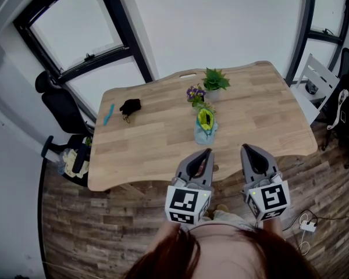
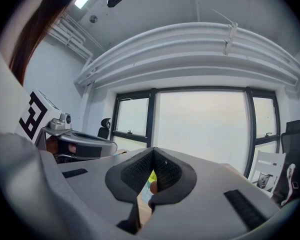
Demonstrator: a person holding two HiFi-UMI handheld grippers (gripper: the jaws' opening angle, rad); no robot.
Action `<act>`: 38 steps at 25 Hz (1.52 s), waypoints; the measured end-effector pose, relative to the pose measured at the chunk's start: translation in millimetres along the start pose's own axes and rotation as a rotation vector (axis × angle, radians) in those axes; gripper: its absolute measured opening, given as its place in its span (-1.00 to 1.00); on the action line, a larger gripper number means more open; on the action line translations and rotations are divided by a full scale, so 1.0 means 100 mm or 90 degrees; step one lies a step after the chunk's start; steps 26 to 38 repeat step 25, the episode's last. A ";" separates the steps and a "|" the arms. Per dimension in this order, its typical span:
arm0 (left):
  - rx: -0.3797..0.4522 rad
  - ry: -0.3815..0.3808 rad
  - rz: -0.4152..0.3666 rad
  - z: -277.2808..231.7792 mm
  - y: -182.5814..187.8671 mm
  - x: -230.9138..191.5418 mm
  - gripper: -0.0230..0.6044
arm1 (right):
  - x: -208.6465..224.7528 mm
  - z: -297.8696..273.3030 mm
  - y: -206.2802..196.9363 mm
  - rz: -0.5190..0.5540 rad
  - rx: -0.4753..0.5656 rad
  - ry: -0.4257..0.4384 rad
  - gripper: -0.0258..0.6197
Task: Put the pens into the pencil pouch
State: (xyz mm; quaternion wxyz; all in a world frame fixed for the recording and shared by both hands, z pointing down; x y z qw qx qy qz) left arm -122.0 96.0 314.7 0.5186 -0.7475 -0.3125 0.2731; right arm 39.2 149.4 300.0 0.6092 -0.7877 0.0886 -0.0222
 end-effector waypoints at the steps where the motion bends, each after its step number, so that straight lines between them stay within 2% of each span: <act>1: 0.000 0.000 -0.001 -0.01 0.01 0.01 -0.92 | 0.02 0.00 0.00 -0.002 -0.001 0.000 -0.92; 25: -0.018 0.004 0.013 -0.33 0.02 0.04 -0.92 | 0.32 -0.11 -0.07 -0.011 -0.010 0.001 -0.92; 38: -0.018 0.004 0.013 -0.33 0.02 0.04 -0.92 | 0.32 -0.11 -0.07 -0.011 -0.010 0.001 -0.92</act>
Point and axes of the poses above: the fingertips, and each gripper's own axes: z backward along the fingers, x to its right, y out of its top, the point moved 8 cm from there along z, backward along the fingers, and after that the axes turned 11 degrees about -x, right-handed, at the moved point
